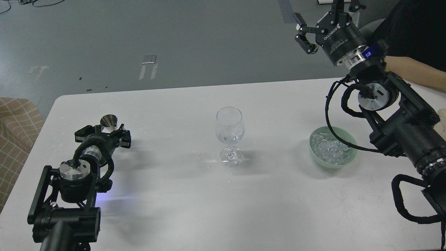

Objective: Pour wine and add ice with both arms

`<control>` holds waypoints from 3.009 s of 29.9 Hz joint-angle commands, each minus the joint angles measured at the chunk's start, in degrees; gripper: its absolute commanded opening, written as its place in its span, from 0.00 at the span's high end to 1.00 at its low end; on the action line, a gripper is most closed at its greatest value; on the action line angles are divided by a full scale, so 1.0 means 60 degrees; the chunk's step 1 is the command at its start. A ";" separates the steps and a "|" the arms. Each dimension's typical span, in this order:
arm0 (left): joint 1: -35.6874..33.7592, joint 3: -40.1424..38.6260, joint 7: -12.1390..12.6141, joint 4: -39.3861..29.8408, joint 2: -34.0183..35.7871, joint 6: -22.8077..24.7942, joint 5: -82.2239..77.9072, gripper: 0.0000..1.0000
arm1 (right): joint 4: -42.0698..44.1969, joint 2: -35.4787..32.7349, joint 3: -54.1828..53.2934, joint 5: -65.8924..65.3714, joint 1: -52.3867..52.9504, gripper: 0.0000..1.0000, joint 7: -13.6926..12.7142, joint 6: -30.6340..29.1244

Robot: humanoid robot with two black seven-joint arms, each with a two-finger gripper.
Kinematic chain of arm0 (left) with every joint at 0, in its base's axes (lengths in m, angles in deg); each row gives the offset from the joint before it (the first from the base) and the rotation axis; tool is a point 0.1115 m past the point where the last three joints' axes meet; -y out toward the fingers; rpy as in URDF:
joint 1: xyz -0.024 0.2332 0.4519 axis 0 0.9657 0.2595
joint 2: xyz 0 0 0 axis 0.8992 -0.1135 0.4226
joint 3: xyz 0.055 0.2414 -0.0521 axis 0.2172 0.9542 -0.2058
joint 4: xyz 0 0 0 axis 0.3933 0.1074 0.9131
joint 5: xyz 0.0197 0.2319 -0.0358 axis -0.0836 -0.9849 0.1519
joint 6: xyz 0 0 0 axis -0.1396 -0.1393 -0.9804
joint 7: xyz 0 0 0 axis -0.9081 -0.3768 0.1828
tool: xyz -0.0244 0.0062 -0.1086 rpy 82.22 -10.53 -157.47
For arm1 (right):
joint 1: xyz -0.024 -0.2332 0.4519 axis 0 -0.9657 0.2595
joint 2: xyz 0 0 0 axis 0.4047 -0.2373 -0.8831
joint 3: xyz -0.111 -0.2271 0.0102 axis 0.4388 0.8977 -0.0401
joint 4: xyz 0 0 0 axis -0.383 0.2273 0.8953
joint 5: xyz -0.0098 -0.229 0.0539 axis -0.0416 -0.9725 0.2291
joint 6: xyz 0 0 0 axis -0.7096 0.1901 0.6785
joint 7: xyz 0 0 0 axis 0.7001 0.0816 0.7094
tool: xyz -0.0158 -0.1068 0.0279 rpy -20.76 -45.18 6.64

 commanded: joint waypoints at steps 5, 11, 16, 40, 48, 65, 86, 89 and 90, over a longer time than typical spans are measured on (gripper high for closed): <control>0.0038 0.0017 0.0001 0.0000 -0.0008 -0.0081 -0.0045 0.03 | 0.0000 0.0001 0.0000 0.0000 0.0013 0.00 -0.0001 0.0000; 0.0243 0.0017 0.0016 -0.0015 0.0095 -0.0052 -0.0030 0.02 | -0.0015 -0.0014 0.0000 0.0000 0.0013 0.00 -0.0001 0.0000; 0.0593 -0.0012 0.0045 -0.0102 0.0168 -0.0067 -0.0015 0.02 | -0.0015 -0.0014 0.0000 0.0000 -0.0002 0.00 -0.0001 0.0000; 0.2237 -0.0569 -0.0171 -0.1026 0.4048 0.3244 -0.0365 0.02 | 0.0000 -0.0058 -0.0015 0.0000 0.0027 0.00 -0.0001 0.0000; 0.0376 0.0132 -0.1639 0.0319 0.5073 0.4701 -0.2560 0.02 | -0.0015 -0.0058 -0.0015 -0.0043 0.0144 0.00 -0.0001 0.0000; -0.2335 0.3063 -0.1376 0.1494 0.4886 0.6276 -0.3443 0.02 | -0.2122 -0.0906 0.0672 -0.3353 -0.0397 0.00 -0.0001 0.1956; -0.2775 0.3283 -0.1376 0.1494 0.3787 0.6276 -0.4146 0.02 | -0.7265 -0.6707 0.2680 -1.0512 -0.3353 0.00 0.0014 0.5307; -0.2789 0.3444 -0.1376 0.1465 0.3757 0.6276 -0.4146 0.02 | -0.7236 -0.6679 0.2710 -1.1860 -0.4319 0.00 0.0014 0.6377; -0.2775 0.3459 -0.1376 0.1465 0.3757 0.6276 -0.4146 0.02 | -0.7236 -0.6664 0.2710 -1.2053 -0.4526 0.00 0.0028 0.6555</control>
